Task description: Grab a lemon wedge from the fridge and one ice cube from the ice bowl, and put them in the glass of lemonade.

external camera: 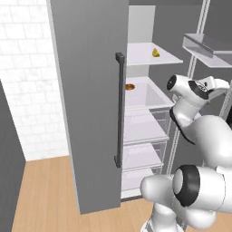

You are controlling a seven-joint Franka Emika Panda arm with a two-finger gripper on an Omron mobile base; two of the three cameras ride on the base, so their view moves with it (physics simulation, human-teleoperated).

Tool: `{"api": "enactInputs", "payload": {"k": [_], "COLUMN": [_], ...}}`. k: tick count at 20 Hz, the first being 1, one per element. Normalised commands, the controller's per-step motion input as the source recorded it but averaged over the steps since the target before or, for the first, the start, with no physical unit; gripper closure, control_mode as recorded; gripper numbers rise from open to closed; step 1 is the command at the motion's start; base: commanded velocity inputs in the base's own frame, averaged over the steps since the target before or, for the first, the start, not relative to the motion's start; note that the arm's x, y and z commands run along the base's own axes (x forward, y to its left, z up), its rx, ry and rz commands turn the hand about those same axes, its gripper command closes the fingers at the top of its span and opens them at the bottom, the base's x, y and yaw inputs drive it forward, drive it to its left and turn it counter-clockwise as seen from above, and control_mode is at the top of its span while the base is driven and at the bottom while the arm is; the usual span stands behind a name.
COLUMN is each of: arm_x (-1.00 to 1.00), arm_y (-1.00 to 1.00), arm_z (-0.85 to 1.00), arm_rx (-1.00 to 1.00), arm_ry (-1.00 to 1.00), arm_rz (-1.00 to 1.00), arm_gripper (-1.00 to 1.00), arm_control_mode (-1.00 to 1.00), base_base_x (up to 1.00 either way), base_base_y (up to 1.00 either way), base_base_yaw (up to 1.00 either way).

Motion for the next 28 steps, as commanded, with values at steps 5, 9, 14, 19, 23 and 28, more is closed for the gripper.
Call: {"api": "enactInputs", "payload": {"k": [5,9,14,19,23,28], "arm_x": [-0.03,-0.04,-0.14,-0.08,-0.18,-0.19], "arm_y": [-0.53,0.44,0.99,1.0,0.82,0.73], "arm_z": [0.02,0.21,0.35,-0.07,-0.59,-0.6], "arm_rx": [0.0,0.0,0.07,0.34,0.62,0.55], "arm_ry": [0.0,-0.04,-0.2,-0.06,0.0,0.02], "arm_rz": [-0.08,0.01,0.14,0.39,0.56,0.64], "arm_gripper": [-1.0,-1.0,-1.0,-1.0,-1.0,-1.0], "arm_control_mode": [-1.0,-1.0,-1.0,-1.0,-1.0,-1.0], "base_base_x": [0.0,0.0,0.0,0.0,0.0,0.0], "base_base_y": [0.0,0.0,0.0,0.0,0.0,0.0], "base_base_yaw": [0.0,0.0,0.0,0.0,0.0,0.0]}}
